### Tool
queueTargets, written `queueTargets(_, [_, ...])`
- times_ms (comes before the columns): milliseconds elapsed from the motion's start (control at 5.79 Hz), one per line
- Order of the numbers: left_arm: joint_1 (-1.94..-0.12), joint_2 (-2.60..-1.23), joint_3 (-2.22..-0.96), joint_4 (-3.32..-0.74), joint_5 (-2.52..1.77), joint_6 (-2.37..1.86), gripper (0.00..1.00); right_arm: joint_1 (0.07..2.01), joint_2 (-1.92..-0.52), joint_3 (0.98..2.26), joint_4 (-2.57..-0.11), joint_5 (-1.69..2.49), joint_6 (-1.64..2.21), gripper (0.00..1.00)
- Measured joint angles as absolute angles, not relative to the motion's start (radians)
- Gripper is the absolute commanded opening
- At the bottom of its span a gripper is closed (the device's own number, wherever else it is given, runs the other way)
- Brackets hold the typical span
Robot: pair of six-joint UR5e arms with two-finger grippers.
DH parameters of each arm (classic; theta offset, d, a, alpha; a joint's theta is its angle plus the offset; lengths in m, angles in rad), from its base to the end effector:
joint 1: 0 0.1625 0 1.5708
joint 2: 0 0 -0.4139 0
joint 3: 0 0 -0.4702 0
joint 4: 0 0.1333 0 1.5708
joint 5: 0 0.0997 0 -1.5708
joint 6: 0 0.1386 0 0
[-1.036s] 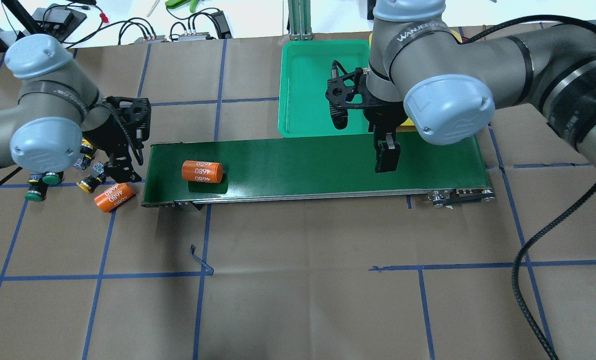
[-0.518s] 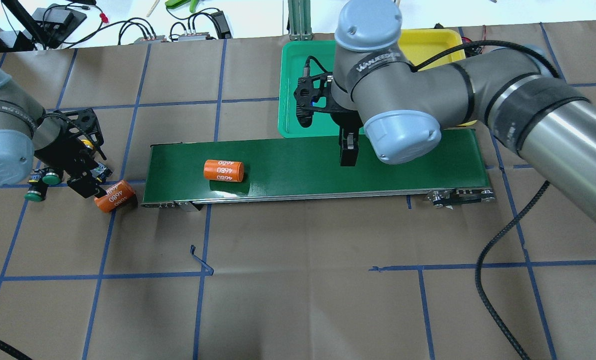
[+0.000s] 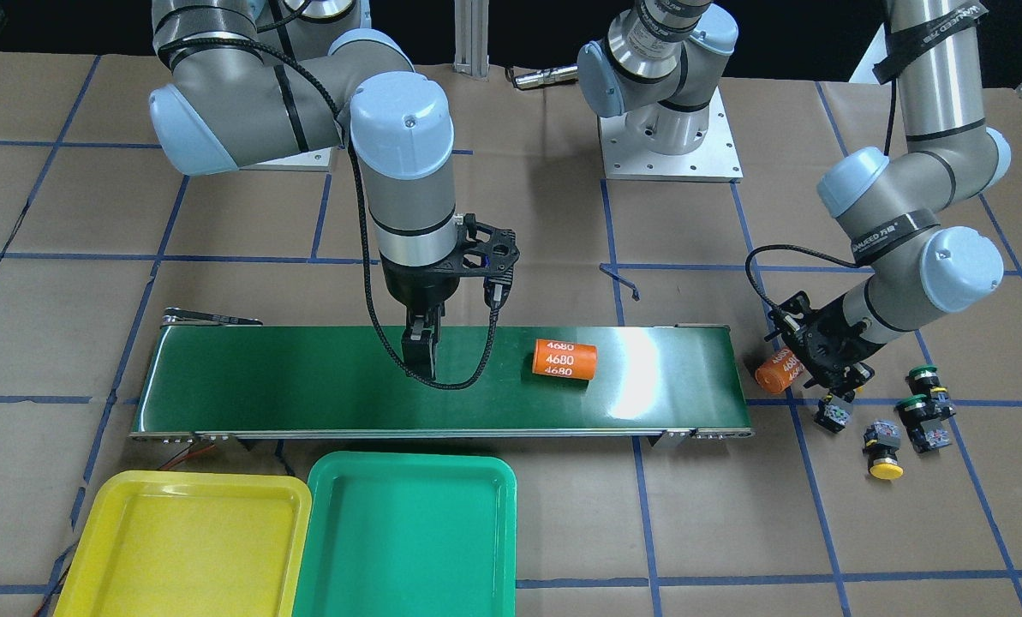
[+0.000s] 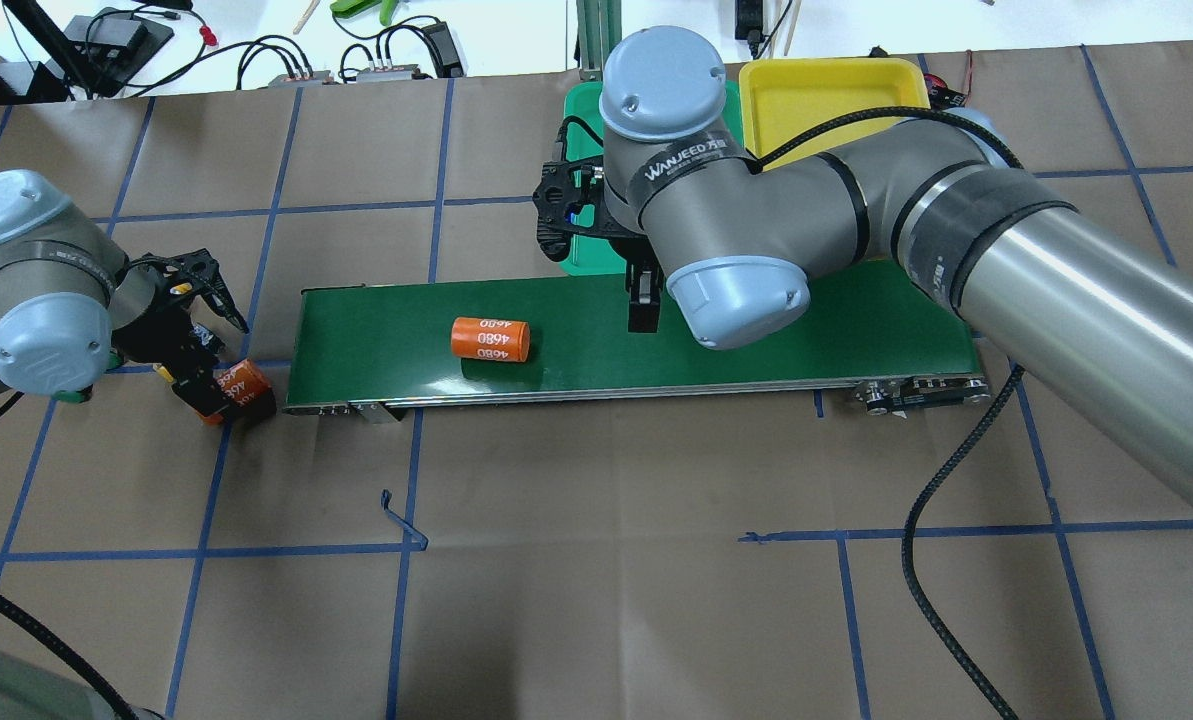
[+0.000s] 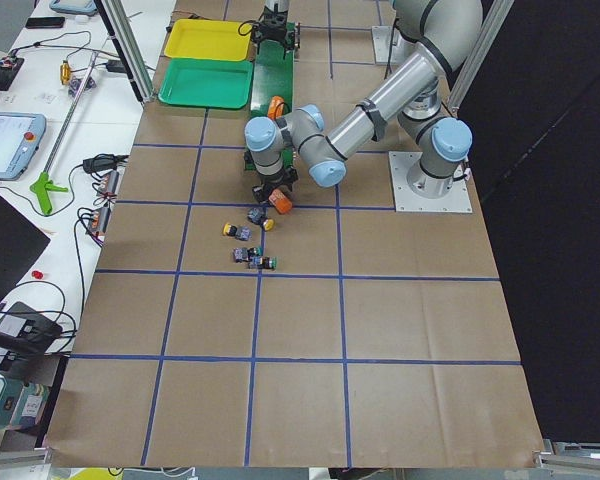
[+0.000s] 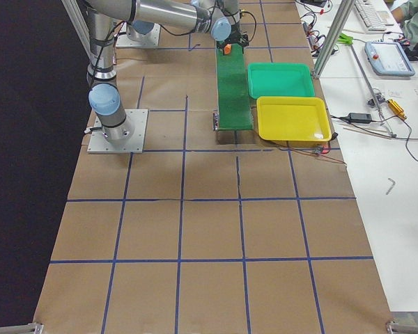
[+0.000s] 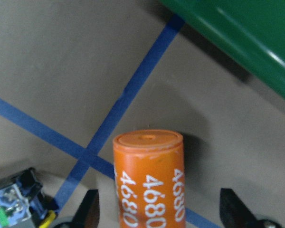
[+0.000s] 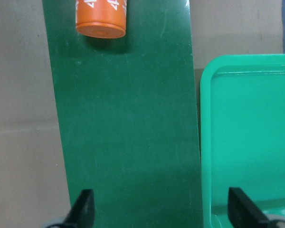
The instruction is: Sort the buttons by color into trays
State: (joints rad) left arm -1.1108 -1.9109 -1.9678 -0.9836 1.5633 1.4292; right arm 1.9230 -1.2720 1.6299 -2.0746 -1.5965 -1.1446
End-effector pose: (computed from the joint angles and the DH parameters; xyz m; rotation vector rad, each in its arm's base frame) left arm 0.1301 -0.5651 0.0847 -1.4030 -2.6667 -0.1235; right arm 0.3567 -0.5945 0.2708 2.0772 -2.2411 0.1909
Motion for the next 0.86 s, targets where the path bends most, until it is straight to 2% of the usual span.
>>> queueTargets(173, [-1.111,-1.922,-1.979,-0.957,1.564,1.436,0.03,1.916,-1.293,1.574,-1.955,-1.600,-1.154,1.00])
queueTargets(518, [-1.118,-1.917,-1.975,-0.936,1.569,1.497,0.00,1.845,-1.356,1.523,-1.767,-1.585,-1.248,1.00])
queueTargets(863, [-1.160,-1.841,-1.961,-0.953,1.569,1.595,0.00,1.767,-1.420,1.521,-1.661,-1.556,-1.330,1.00])
